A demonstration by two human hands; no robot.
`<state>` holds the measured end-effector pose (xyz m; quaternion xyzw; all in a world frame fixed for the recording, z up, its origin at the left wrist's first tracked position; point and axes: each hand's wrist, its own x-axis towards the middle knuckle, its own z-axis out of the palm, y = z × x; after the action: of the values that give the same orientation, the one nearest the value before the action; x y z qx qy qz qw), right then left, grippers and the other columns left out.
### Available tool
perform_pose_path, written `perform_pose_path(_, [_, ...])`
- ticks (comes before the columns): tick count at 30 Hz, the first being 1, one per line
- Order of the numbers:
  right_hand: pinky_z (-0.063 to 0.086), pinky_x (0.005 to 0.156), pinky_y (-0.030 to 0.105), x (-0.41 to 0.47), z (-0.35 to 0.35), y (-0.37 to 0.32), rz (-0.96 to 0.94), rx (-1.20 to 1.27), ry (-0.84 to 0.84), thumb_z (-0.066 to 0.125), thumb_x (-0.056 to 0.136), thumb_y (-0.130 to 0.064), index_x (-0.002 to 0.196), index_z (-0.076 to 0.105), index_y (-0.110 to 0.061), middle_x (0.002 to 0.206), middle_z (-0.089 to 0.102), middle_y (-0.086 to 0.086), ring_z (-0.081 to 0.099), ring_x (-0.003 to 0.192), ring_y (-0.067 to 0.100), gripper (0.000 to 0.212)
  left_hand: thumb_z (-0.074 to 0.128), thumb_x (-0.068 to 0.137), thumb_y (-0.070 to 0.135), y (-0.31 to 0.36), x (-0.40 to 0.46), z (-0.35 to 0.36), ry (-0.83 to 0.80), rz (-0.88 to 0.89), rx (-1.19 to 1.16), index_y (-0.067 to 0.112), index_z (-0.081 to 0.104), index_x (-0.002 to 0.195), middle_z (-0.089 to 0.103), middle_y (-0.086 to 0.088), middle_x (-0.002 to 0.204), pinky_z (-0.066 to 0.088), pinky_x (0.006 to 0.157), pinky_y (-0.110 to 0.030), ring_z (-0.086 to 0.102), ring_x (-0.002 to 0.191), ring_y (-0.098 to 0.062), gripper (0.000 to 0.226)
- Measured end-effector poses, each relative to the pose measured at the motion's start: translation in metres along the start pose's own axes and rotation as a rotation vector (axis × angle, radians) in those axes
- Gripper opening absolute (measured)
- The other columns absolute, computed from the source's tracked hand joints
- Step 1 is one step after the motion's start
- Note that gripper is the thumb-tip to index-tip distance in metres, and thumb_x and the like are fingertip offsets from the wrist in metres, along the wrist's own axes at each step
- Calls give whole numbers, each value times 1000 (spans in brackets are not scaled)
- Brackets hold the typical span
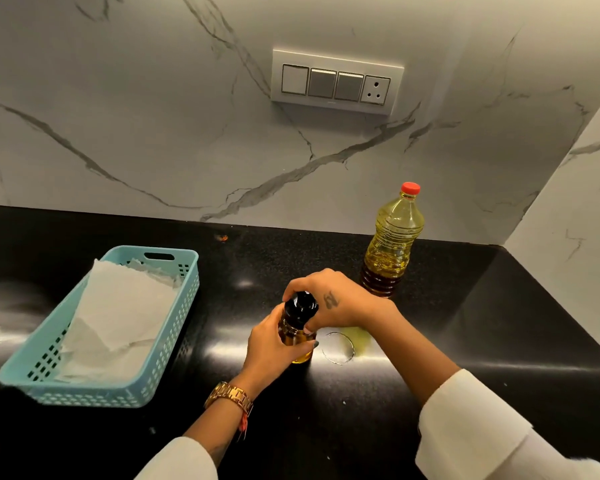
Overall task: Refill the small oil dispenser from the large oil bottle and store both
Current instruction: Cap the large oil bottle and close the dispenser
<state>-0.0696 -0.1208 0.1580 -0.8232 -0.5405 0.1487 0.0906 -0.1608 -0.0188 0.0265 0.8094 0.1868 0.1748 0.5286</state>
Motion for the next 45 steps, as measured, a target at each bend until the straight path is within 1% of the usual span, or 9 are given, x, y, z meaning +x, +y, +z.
perform_pose_path(6, [54,81,33,11,3,-2,-13,-137,-32,77,70,-22,118,59,-21,108,65,3,61,98,19,51,86,55,30,-2,0,1,4,-21,-15,33,55,108,66,12,99,52,82,-22,62,93,-2,61])
perform_pose_path(11, [47,60,28,15,13,-7,131,-255,83,65,70,-64,96,58,-10,83,62,4,60,73,19,59,86,55,31,-1,-1,0,1,-12,-30,33,57,106,69,10,93,53,79,-24,63,91,-3,59])
perform_pose_path(14, [46,60,30,9,0,-5,245,-206,8,60,65,-74,85,60,-9,77,61,4,58,71,19,68,85,51,37,-1,-1,-1,6,-1,-14,33,58,102,68,12,92,53,79,-26,63,89,-1,58])
perform_pose_path(16, [51,77,34,5,-12,-2,257,-151,-95,70,65,-62,113,59,-13,102,65,8,61,94,23,69,86,53,29,0,-1,-1,2,-13,-31,35,57,99,68,12,92,53,80,-24,64,89,-2,55])
perform_pose_path(18, [48,94,41,8,-14,-2,170,-140,-162,80,67,-32,137,39,-31,129,55,7,51,117,26,80,86,53,28,0,-1,0,-3,-24,-49,35,56,103,68,12,96,52,82,-24,63,92,-3,59])
perform_pose_path(20, [50,91,42,14,-5,-3,61,-153,-174,77,69,-12,131,44,-37,127,55,6,51,116,27,74,87,52,29,-1,-1,0,-6,-31,-52,34,54,108,66,13,100,50,84,-22,62,96,-4,65])
perform_pose_path(22, [53,85,41,17,2,-2,18,-179,-146,72,73,-6,123,53,-30,119,57,7,54,110,26,59,87,53,27,1,-1,0,-4,-38,-48,35,52,108,65,14,100,48,82,-16,61,96,-3,65])
perform_pose_path(30, [53,79,35,12,9,-5,-33,-248,-2,77,72,-30,120,53,-17,110,58,9,57,97,23,56,86,57,24,4,-2,0,-13,-27,-37,38,49,106,62,18,99,44,75,-9,59,96,0,63])
perform_pose_path(45, [55,77,34,17,4,-6,-57,-310,-53,77,72,-32,120,55,-15,109,64,8,62,96,24,56,86,58,21,5,-5,0,-4,-20,-27,40,51,100,64,17,95,45,73,-7,60,92,3,58])
